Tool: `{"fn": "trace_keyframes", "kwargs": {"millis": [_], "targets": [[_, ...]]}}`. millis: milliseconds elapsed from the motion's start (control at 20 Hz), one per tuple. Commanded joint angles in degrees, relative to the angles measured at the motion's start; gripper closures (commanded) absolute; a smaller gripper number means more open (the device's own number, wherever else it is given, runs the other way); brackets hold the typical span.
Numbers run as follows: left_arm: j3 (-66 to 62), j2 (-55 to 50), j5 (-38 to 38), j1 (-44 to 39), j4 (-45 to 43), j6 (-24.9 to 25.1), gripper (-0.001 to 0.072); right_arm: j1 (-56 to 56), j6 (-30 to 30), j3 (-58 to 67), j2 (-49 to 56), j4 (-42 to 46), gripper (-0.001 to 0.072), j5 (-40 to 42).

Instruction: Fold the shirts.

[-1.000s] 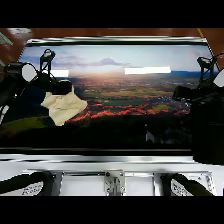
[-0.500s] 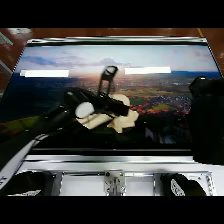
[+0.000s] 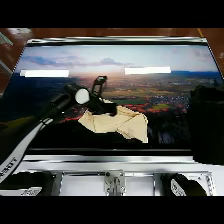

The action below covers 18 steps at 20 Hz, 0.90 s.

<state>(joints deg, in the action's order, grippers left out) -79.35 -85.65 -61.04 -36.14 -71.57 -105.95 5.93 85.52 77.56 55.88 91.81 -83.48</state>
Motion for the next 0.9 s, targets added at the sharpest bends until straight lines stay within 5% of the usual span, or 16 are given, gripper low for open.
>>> {"fn": "trace_keyframes", "kwargs": {"millis": [0, 250, 450, 850], "targets": [[5.5, 5.5, -9.7, 10.4, 0.0, 6.5, 0.0, 0.0, -1.9, -3.5, 6.1, -3.4, 0.0015, -2.3], [27.0, 16.1, -5.0, 21.5, 5.5, 6.9, -0.0001, 4.7, -7.4, -15.0, 15.4, -21.7, 0.0016, -1.3], [36.3, 17.5, 1.8, 26.1, 17.5, 13.5, 0.0, 11.3, -11.7, -18.2, 19.7, -39.3, 0.0015, -1.1], [37.6, 7.4, 12.7, 24.7, 29.4, 19.0, 0.0007, 11.6, -12.3, -18.3, 20.7, -39.7, 0.0015, 0.8]]}}
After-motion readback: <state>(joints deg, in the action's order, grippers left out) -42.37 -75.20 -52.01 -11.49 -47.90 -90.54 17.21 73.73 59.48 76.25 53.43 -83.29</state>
